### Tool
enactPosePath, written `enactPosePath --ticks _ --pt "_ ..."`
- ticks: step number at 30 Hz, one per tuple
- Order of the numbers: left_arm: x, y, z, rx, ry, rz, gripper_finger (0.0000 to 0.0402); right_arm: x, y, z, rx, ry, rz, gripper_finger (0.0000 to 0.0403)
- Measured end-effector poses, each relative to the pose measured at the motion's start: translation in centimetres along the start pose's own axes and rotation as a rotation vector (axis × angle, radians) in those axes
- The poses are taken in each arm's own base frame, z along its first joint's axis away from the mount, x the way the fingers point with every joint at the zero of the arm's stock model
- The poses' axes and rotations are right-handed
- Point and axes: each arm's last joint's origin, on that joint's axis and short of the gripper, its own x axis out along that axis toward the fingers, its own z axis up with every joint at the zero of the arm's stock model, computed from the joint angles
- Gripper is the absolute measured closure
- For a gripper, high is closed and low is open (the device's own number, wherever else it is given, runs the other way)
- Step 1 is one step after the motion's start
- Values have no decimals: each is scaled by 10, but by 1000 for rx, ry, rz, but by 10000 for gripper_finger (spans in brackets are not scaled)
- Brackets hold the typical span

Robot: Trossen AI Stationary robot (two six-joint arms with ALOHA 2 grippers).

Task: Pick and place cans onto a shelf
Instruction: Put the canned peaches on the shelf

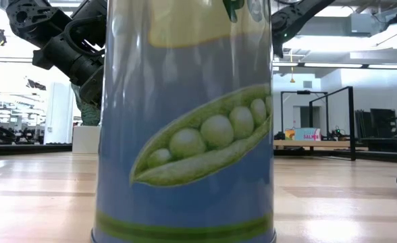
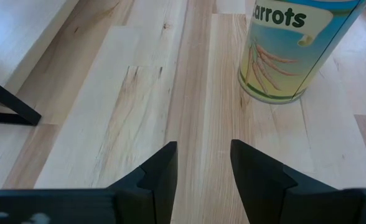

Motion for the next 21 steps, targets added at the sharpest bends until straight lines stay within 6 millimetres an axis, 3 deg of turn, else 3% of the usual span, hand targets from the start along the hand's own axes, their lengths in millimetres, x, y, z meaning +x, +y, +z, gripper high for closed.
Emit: enactPosePath --ticks 13,21 --pt "0 0 0 0 0 0 262 -53 40 14 -34 1 8 352" --pt "0 0 0 0 0 0 262 -62 67 17 -57 1 64 352"
